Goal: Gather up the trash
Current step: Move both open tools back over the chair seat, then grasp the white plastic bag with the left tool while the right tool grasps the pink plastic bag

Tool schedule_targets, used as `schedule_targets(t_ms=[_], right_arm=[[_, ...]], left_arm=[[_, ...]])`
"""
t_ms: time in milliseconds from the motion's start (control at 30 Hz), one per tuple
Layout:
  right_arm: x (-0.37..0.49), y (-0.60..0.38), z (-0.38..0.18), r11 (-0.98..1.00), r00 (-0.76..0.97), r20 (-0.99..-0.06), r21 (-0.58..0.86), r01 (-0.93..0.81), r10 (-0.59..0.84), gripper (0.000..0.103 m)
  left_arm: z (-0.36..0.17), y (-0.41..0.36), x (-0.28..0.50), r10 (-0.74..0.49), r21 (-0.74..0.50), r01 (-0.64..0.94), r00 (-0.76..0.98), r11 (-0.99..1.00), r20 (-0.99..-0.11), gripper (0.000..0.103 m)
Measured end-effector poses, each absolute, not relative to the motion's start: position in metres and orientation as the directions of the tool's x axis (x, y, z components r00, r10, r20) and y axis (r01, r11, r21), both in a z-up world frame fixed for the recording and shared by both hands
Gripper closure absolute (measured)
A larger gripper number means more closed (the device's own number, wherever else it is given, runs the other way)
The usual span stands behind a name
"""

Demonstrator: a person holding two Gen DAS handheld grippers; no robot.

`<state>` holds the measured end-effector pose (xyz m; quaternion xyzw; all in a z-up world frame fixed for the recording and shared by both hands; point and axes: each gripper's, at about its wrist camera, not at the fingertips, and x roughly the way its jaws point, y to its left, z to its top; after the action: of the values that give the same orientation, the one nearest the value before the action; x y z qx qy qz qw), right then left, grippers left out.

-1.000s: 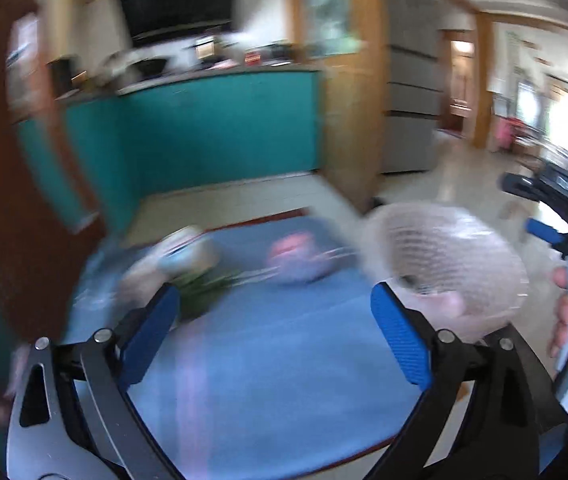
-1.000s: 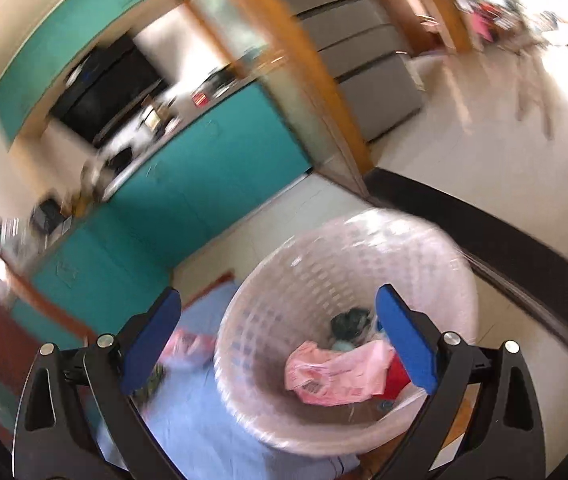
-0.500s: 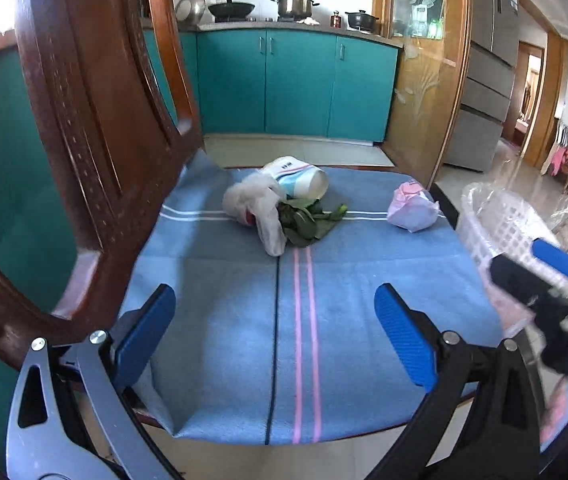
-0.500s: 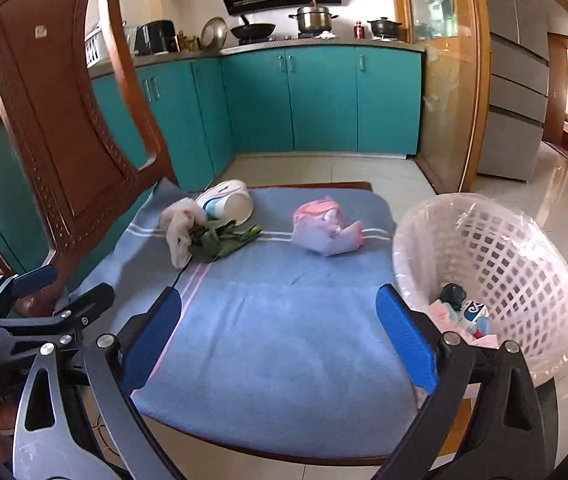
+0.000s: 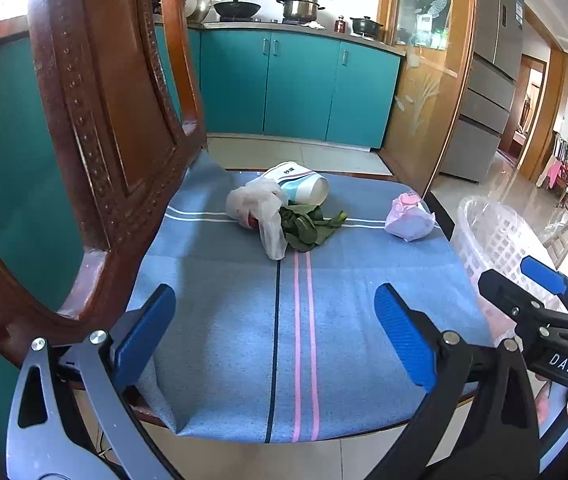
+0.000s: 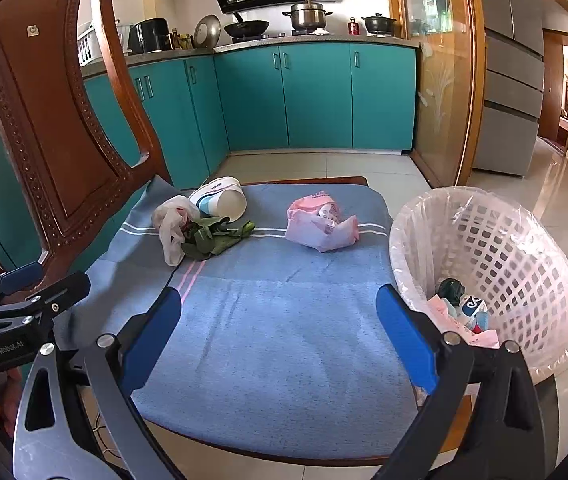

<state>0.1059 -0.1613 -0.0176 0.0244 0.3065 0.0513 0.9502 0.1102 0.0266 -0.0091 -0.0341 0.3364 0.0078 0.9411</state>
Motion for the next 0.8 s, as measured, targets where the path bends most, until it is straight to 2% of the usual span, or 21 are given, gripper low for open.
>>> schedule_targets(t_ms=[333, 500, 800], right_arm=[[0.148, -0.167, -0.021, 0.997, 0.808, -0.585, 0.058, -0.047, 0.072, 0.007], [0.201, -0.174, -0.043, 0.995, 0.767, -0.64, 0.094, 0.015, 0.049, 0.007], [0.26, -0.16, -0.057, 0.999, 0.757, -0.653, 0.013, 0.039, -0.021, 0.007]], left_arm=[[-0.018, 0.031, 0.163, 0.038, -0.049, -0.088, 0.782, 0.995, -0.622, 0.004], [-0.026, 0.033, 0.218, 0.1, 0.011, -0.119, 0.779, 0.993, -0.619, 0.005], [-0.06, 0.047, 0.296, 0.039, -0.033, -0.089, 0.697, 0.995, -0.716, 0.036]])
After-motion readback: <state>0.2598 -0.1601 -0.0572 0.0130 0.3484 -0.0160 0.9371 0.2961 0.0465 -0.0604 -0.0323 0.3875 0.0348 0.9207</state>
